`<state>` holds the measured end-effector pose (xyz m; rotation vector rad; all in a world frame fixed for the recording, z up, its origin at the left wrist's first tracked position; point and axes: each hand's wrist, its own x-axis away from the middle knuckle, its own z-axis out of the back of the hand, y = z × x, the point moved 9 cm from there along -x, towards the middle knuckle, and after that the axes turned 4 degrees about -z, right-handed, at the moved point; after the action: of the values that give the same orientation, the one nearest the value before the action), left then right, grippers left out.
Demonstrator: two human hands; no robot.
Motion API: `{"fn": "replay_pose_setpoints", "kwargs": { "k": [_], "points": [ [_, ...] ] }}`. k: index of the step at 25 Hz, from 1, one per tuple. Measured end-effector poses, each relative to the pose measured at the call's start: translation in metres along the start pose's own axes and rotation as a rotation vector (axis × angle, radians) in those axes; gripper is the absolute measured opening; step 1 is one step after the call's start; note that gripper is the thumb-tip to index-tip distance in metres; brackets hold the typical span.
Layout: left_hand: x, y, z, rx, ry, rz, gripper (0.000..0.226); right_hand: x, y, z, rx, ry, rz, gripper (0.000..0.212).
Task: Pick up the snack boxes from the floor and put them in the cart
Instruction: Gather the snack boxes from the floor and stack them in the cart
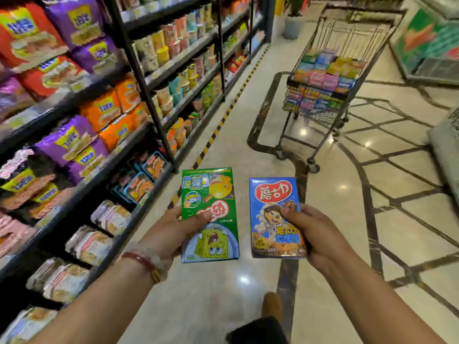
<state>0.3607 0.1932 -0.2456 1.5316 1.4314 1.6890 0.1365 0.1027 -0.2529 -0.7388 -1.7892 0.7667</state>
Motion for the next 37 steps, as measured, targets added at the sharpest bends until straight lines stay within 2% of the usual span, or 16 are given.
{"fn": "replay_pose_setpoints", "kwargs": {
  "k": [4,11,16,21,27,30,37],
  "points": [
    [-0.091,0.026,-0.070,-0.037,-0.071,0.032,0.060,-0.062,-0.064,0.047,-0.056,0.069,0.042,0.016],
    [-0.209,0.080,-0.165,-0.070,-0.172,0.037,0.055,-0.143,-0.166,0.100,-0.105,0.164,0.095,0.010],
    [-0.289,0.114,-0.183,-0.079,-0.212,0.056,0.057,-0.204,-0.216,0.109,-0.118,0.211,0.102,0.015],
    [-0.405,0.162,-0.191,-0.088,-0.256,0.063,0.059,-0.292,-0.270,0.096,-0.145,0.277,0.107,0.008],
    [-0.531,0.234,-0.217,-0.104,-0.395,0.049,0.062,-0.384,-0.311,0.073,-0.229,0.344,0.076,0.020],
    [-0.577,0.255,-0.228,-0.144,-0.430,0.063,0.064,-0.417,-0.333,0.077,-0.271,0.384,0.074,0.015],
    [-0.683,0.288,-0.287,-0.189,-0.496,0.090,0.057,-0.501,-0.404,0.113,-0.306,0.421,0.103,0.016]
  ]
}}
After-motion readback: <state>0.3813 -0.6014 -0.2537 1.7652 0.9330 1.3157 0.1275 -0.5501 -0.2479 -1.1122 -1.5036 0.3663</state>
